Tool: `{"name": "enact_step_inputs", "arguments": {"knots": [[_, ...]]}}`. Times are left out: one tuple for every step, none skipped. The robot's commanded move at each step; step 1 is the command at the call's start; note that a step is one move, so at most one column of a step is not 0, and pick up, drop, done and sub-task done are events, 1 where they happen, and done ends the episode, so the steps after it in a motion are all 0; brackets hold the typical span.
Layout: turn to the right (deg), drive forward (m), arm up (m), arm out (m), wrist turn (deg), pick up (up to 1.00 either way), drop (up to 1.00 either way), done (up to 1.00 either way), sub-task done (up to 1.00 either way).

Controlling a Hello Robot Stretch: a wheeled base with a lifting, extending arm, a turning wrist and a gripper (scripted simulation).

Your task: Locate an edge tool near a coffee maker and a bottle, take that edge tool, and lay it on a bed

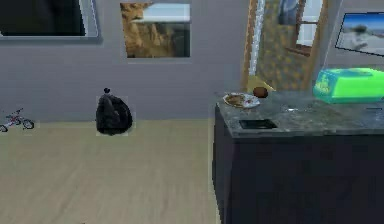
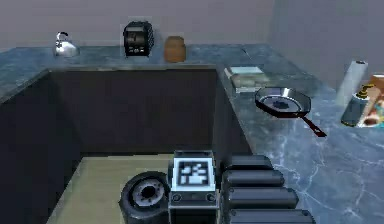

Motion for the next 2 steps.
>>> {"name": "enact_step_inputs", "arguments": {"knots": [[0.0, 1.00, 0.00, 0.00, 0.0, 0.00, 0.00, 0.00, 0.00], [-3.0, 0.00, 0.00, 0.00, 0.0, 0.00, 0.00, 0.00, 0.00]]}}
